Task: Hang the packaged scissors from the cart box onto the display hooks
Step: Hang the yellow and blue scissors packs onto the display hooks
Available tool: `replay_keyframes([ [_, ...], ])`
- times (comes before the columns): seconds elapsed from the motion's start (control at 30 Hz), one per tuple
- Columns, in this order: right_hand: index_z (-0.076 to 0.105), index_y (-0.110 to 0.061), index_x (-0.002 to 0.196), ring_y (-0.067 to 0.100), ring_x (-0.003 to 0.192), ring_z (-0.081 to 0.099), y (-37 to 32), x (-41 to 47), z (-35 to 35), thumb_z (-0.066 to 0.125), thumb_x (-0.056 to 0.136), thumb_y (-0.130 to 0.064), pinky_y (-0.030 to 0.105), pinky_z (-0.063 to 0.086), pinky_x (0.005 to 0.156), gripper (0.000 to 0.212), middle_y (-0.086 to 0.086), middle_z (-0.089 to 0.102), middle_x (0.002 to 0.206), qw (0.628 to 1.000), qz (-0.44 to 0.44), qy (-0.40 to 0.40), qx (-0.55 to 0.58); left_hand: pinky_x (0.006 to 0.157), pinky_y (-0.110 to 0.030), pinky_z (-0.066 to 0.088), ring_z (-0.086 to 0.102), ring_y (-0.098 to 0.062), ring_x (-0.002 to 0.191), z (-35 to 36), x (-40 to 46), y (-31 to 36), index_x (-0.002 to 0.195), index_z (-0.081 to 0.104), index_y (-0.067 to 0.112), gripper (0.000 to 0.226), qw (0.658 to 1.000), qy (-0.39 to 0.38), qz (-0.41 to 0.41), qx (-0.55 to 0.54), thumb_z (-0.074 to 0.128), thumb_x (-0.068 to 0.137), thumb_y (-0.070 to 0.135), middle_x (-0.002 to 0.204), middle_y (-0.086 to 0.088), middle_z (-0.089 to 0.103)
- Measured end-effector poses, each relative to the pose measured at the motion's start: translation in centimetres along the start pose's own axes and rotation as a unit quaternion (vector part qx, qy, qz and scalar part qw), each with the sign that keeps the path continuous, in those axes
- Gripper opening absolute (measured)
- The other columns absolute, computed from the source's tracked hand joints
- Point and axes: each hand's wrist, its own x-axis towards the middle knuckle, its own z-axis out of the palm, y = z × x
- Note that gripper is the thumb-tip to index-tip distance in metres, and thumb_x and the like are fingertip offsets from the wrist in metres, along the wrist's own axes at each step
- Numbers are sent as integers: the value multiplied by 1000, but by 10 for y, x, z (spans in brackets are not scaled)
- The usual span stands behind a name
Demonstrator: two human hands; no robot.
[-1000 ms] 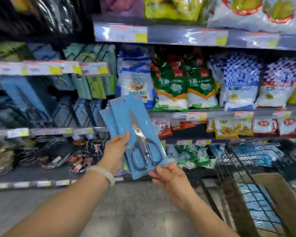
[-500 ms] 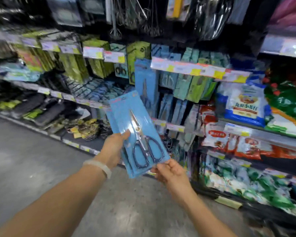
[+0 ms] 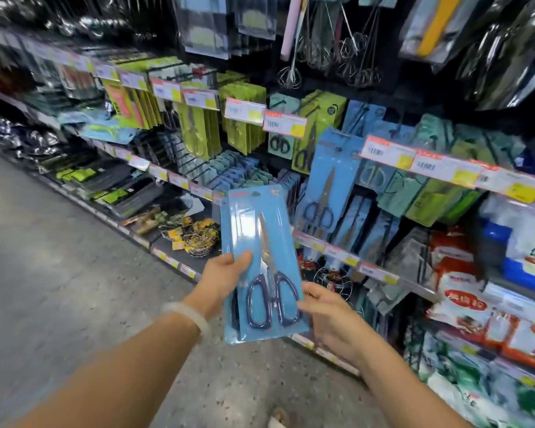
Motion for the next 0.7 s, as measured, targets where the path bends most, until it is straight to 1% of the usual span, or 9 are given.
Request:
replay_keyframes([
  [0.1, 60, -4, 109, 26, 83, 65, -22, 31, 9, 59, 87, -7, 38, 54, 73, 22, 13, 69, 98, 997, -14, 69, -24, 89, -37, 50, 64, -23, 84, 0, 18, 3, 82, 66, 12, 29, 999, -25, 9, 29, 67, 83, 41, 88, -5, 69],
  [0.13, 61, -4, 105, 27, 80, 65, -27, 43, 10, 61, 87, -7, 38, 55, 71, 19, 14, 69, 94, 993, -27, 109, -42, 88, -37, 51, 63, -21, 81, 2, 25, 4, 82, 67, 11, 31, 999, -31, 11, 35, 69, 81, 42, 86, -4, 69],
  [0.23, 64, 0, 101, 34, 87, 68, -35, 76, 6, 65, 85, -6, 50, 54, 84, 18, 18, 71, 97, 976, -47, 198, -82, 60, -15, 51, 64, -4, 59, 12, 44, 9, 76, 67, 12, 18, 999, -44, 14, 29, 63, 89, 23, 63, 9, 69],
  [0.3, 66, -3, 101, 33, 90, 69, -37, 90, -2, 65, 85, -9, 51, 54, 87, 17, 15, 73, 97, 968, -50, 230, -88, 48, -10, 42, 55, 0, 45, 20, 51, 16, 64, 60, 12, 28, 998, -45, 25, 26, 61, 89, 24, 49, 11, 62],
  [0.4, 68, -6, 97, 32, 92, 69, -39, 100, -17, 65, 86, -12, 50, 53, 89, 13, 13, 73, 98, 957, -60, 269, -88, 62, -17, 39, 51, -9, 67, 25, 70, 21, 75, 59, 10, 30, 996, -49, 60, 35, 62, 86, 37, 73, 2, 60],
  [0.5, 67, -8, 98, 31, 98, 67, -49, 102, -34, 63, 88, -12, 48, 50, 94, 12, 12, 72, 102, 946, -73, 308, -73, 63, -6, 43, 51, 0, 75, 23, 93, 27, 100, 61, 16, 10, 993, -58, 86, 51, 62, 90, 16, 91, 8, 58],
  [0.57, 66, -13, 94, 29, 96, 66, -60, 103, -42, 62, 89, -14, 48, 50, 95, 7, 12, 71, 104, 936, -80, 333, -80, 64, -5, 44, 51, 4, 75, 20, 111, 34, 115, 53, 21, 34, 989, -67, 120, 48, 62, 88, 3, 110, 5, 55],
  [0.63, 65, -17, 97, 27, 98, 65, -70, 105, -48, 60, 90, -16, 48, 49, 96, 9, 7, 70, 104, 927, -92, 353, -84, 66, -14, 48, 56, -3, 77, 19, 131, 41, 130, 40, 24, 59, 988, -79, 129, 25, 62, 85, -6, 128, -5, 52],
  [0.7, 64, -20, 101, 25, 99, 65, -77, 110, -49, 58, 91, -19, 48, 49, 96, 11, 2, 70, 104, 918, -100, 371, -97, 61, -15, 47, 58, -8, 78, 21, 146, 52, 141, 26, 20, 75, 989, -110, 96, 15, 63, 83, -9, 119, -7, 56],
])
